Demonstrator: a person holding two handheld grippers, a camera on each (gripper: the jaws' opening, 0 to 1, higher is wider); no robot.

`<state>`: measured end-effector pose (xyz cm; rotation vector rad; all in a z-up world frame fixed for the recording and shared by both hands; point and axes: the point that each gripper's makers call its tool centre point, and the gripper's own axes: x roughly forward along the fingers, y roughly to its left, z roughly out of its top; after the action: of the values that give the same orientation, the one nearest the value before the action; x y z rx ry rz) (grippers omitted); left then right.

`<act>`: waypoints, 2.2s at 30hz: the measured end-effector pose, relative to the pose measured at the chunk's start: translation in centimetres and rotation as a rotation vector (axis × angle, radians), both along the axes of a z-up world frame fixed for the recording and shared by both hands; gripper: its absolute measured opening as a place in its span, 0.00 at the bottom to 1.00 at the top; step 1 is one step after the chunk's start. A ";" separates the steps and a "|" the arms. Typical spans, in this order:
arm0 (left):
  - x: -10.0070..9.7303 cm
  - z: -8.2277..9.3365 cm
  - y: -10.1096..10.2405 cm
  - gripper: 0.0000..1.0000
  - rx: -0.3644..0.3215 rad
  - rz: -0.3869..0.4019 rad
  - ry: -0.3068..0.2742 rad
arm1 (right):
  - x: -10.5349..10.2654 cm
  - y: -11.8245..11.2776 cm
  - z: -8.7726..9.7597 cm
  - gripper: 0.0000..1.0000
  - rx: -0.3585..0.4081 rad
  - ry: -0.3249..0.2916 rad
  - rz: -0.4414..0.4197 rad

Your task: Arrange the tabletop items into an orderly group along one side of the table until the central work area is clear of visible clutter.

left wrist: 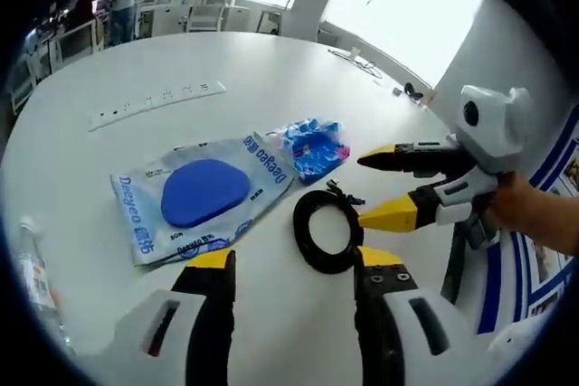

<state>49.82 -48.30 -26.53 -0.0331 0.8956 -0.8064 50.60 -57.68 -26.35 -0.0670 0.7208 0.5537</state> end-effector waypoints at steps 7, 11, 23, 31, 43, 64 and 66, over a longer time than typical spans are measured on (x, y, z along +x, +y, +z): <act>-0.4 0.8 1.7 0.58 -0.011 0.006 -0.025 | -0.1 1.5 0.7 0.57 0.011 -0.010 0.018; -0.6 1.3 2.6 0.59 -0.021 0.016 -0.030 | -0.1 2.5 1.2 0.58 0.018 -0.018 0.031; -1.6 3.1 5.5 0.62 -0.048 0.048 -0.062 | -0.3 5.7 2.7 0.59 0.050 -0.040 0.074; -2.2 3.8 8.0 0.63 -0.053 0.077 -0.079 | -0.6 7.8 3.2 0.59 0.060 -0.044 0.104; -2.7 5.0 11.2 0.63 -0.063 0.126 -0.102 | -0.5 10.4 4.3 0.59 0.063 -0.059 0.145; -3.9 6.6 18.5 0.63 -0.056 0.218 -0.137 | 0.6 16.9 6.2 0.59 0.087 -0.081 0.238; -4.0 6.7 19.1 0.63 -0.059 0.229 -0.137 | 0.9 17.5 6.4 0.59 0.096 -0.078 0.245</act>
<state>45.78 -29.18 -19.83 -0.1286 0.7230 -0.6138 51.49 -40.17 -20.00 -0.0878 0.6126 0.8145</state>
